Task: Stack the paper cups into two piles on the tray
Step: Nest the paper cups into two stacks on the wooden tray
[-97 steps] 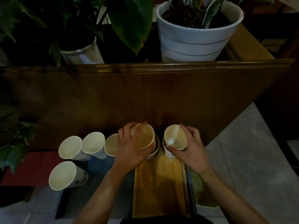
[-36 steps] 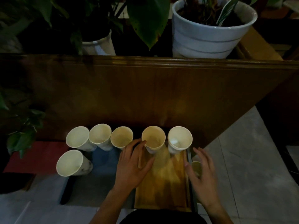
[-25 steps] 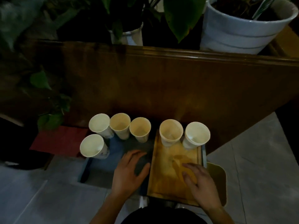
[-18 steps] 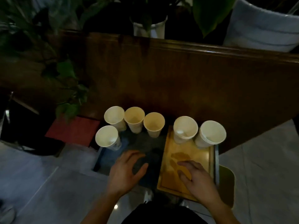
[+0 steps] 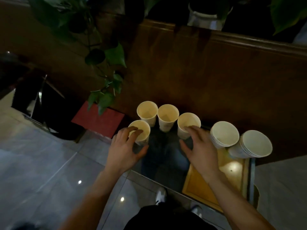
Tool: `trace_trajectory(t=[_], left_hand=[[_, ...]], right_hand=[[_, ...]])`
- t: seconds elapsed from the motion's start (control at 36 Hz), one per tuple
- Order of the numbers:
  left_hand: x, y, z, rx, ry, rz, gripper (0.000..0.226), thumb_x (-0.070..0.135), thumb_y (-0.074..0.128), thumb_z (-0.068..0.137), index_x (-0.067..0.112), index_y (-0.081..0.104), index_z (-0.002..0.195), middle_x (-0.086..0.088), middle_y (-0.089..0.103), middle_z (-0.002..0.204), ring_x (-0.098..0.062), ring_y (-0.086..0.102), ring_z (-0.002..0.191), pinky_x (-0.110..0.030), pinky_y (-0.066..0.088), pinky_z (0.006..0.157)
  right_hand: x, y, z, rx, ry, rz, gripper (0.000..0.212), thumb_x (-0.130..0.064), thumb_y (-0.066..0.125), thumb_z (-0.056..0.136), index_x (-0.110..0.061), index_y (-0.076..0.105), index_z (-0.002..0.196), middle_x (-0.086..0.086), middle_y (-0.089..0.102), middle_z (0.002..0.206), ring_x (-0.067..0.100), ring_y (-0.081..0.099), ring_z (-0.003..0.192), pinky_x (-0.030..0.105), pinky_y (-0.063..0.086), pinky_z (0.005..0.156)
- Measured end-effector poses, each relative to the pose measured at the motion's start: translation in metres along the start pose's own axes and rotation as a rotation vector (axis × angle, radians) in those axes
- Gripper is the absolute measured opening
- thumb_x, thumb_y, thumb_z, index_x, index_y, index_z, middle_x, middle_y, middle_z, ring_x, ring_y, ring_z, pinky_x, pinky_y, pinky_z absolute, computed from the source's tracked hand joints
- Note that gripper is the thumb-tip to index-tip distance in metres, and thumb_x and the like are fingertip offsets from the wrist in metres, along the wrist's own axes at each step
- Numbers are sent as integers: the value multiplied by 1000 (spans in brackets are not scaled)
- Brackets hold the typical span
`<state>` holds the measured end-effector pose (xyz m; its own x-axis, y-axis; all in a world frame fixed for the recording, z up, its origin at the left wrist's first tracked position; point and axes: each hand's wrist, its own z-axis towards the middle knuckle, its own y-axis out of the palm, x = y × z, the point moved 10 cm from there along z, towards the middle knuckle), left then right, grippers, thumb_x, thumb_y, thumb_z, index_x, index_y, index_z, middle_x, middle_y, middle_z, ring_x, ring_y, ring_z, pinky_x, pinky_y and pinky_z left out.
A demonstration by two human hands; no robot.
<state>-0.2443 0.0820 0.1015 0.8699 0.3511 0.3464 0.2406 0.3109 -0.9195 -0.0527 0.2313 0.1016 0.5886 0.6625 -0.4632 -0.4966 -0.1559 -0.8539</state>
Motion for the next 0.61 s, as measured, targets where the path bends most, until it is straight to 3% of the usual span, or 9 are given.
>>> trace_trajectory(t=[0.17, 0.33, 0.47, 0.61], left_hand=[[-12, 6, 20, -8, -37, -57, 77, 65, 62, 78, 21, 47, 139, -7, 44, 141, -29, 43, 127, -45, 46, 93], [-25, 30, 33, -125, -148, -69, 96, 74, 59, 73, 31, 20, 151, -9, 21, 156, -36, 24, 141, -56, 37, 104], [-31, 42, 41, -154, -186, -41, 99, 74, 61, 71, 30, 19, 150, -10, 22, 155, -36, 26, 139, -57, 41, 101], [-27, 45, 42, -145, -163, -35, 93, 66, 65, 72, 26, 28, 147, -12, 31, 149, -37, 36, 132, -55, 47, 92]], right_hand=[[5, 13, 25, -82, 71, -132, 74, -49, 61, 86, -16, 33, 146, 10, 33, 150, 31, 28, 140, 45, 36, 107], [18, 28, 42, -187, 123, -182, 88, -55, 61, 84, -19, 16, 151, 10, 20, 156, 35, 15, 145, 48, 28, 111], [28, 39, 48, -250, 153, -214, 92, -58, 60, 83, -20, 12, 152, 11, 15, 158, 35, 17, 144, 48, 32, 109], [37, 43, 47, -269, 197, -159, 83, -52, 62, 85, -22, 18, 149, 10, 20, 156, 33, 28, 140, 43, 38, 104]])
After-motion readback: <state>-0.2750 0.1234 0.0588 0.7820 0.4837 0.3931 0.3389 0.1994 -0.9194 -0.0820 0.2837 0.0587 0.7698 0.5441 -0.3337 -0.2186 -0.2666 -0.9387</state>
